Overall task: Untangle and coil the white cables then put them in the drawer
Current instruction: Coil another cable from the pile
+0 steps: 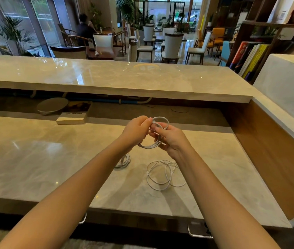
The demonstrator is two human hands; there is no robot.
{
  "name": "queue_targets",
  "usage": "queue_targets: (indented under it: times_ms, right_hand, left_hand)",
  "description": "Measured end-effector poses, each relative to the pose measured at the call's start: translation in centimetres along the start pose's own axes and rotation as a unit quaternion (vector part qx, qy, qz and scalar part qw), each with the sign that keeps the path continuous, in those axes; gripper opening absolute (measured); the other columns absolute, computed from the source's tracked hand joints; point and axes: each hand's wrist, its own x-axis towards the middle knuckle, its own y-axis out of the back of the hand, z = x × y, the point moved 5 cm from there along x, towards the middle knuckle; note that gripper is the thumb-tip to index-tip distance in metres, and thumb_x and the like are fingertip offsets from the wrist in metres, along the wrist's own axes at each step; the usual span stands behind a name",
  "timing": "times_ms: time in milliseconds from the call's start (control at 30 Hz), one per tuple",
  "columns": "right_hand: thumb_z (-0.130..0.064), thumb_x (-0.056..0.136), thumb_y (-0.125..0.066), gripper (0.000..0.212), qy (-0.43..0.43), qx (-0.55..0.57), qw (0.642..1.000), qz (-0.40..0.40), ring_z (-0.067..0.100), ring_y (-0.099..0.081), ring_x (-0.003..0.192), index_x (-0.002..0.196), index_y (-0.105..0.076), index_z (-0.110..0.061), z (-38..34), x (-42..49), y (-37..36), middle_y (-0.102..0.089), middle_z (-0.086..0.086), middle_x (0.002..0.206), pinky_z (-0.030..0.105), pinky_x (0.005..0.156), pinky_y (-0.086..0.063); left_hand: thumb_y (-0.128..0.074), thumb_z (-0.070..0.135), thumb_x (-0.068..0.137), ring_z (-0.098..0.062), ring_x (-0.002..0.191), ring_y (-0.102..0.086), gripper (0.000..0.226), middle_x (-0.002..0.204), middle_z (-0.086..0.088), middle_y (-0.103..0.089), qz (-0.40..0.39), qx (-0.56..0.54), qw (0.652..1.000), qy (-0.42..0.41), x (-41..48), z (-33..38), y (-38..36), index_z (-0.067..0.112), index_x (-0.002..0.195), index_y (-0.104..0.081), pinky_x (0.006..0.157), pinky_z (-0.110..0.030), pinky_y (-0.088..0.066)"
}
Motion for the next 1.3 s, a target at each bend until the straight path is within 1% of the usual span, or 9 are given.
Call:
queue_targets:
  times_ms: [233,433,567,733,833,900,1033,1167,1300]
  right_hand:
    - [-0.008,0.09,-0.058,0.016,-0.037,0.086,0.996,-0.002,0.013,-0.061,0.078,0.103,-0.065,-0.009,0.3,0.0,-0.6,-0.065,0.004,0.082,0.029,0.07,-0.046]
    - [-0.011,0.093,-0.05,0.015,-0.085,0.096,0.988,-0.088,0.014,-0.051,0.06,0.091,-0.063,-0.007,0.1,-0.5,-0.5,-0.049,0.001,0.06,0.032,0.073,-0.042]
    - [-0.011,0.087,-0.06,0.009,-0.007,-0.128,0.989,-0.075,0.014,-0.054,0.068,0.095,-0.057,-0.013,-0.8,-0.4,-0.2,-0.055,0.003,0.074,0.03,0.071,-0.046]
    - [-0.015,0.089,-0.058,0.03,0.09,-0.361,0.926,0.056,0.014,-0.049,0.08,0.117,-0.048,-0.012,-1.0,0.8,0.9,-0.046,0.009,0.112,0.03,0.071,-0.046]
    - [-0.026,0.093,-0.052,0.016,0.123,-0.394,0.91,0.046,0.018,-0.053,0.075,0.101,-0.053,-0.012,-0.8,0.5,0.9,-0.056,0.008,0.094,0.039,0.071,-0.051]
    - [-0.03,0.095,-0.049,0.019,0.16,-0.432,0.886,0.042,0.015,-0.05,0.069,0.094,-0.056,-0.012,-1.3,0.1,0.5,-0.056,0.004,0.083,0.029,0.06,-0.043]
    - [-0.031,0.096,-0.048,0.026,0.198,-0.496,0.843,0.064,0.015,-0.052,0.075,0.109,-0.06,-0.011,-2.2,-0.5,0.1,-0.06,0.002,0.091,0.026,0.057,-0.037]
    - [-0.027,0.098,-0.045,0.029,0.228,-0.54,0.81,-0.019,0.011,-0.048,0.071,0.104,-0.067,-0.01,-2.8,-1.6,-0.3,-0.055,-0.005,0.078,0.027,0.061,-0.034]
    - [-0.029,0.099,-0.04,0.03,0.243,-0.575,0.781,-0.038,0.015,-0.054,0.078,0.103,-0.067,-0.016,-3.3,-2.0,0.5,-0.062,-0.001,0.087,0.03,0.066,-0.042]
  left_hand:
    - [-0.041,0.03,0.099,-0.016,0.068,-0.056,0.028,0.075,-0.003,-0.06,0.169,0.12,0.976,-0.064,0.1,0.2,0.4,0.013,0.092,-0.062,0.061,-0.032,-0.045]
    - [-0.039,0.033,0.099,-0.012,0.064,-0.049,0.033,0.069,0.003,-0.054,0.079,0.075,0.994,-0.014,1.5,-0.9,0.0,0.012,0.089,-0.062,0.057,-0.026,-0.038]
    - [-0.038,0.032,0.099,-0.012,0.06,-0.045,0.034,0.066,0.0,-0.049,0.075,0.003,0.997,-0.012,1.7,-0.9,-0.3,0.009,0.085,-0.058,0.058,-0.027,-0.039]
    - [-0.037,0.029,0.1,-0.01,0.062,-0.045,0.028,0.069,0.002,-0.05,0.132,0.021,0.989,-0.062,1.4,0.2,-0.8,0.015,0.082,-0.054,0.058,-0.025,-0.037]
    - [-0.036,0.027,0.1,-0.008,0.061,-0.044,0.026,0.069,0.004,-0.049,0.159,0.047,0.982,-0.086,1.4,0.4,-0.5,0.015,0.084,-0.053,0.055,-0.022,-0.035]
    - [-0.037,0.027,0.1,-0.008,0.061,-0.044,0.026,0.069,0.004,-0.049,0.172,0.061,0.979,-0.094,1.6,0.3,-0.1,0.014,0.085,-0.054,0.055,-0.021,-0.035]
    - [-0.04,0.027,0.099,-0.008,0.065,-0.048,0.027,0.074,0.001,-0.054,0.176,0.081,0.975,-0.105,2.3,-0.3,0.9,0.011,0.087,-0.058,0.058,-0.022,-0.037]
    - [-0.041,0.028,0.099,-0.008,0.067,-0.049,0.026,0.077,-0.001,-0.057,0.198,0.113,0.97,-0.088,3.0,-1.6,2.9,0.013,0.088,-0.059,0.058,-0.022,-0.037]
    - [-0.043,0.029,0.099,-0.007,0.057,-0.044,0.028,0.069,0.004,-0.054,0.143,-0.059,0.988,-0.018,3.4,-2.7,3.4,0.013,0.09,-0.064,0.054,-0.022,-0.035]
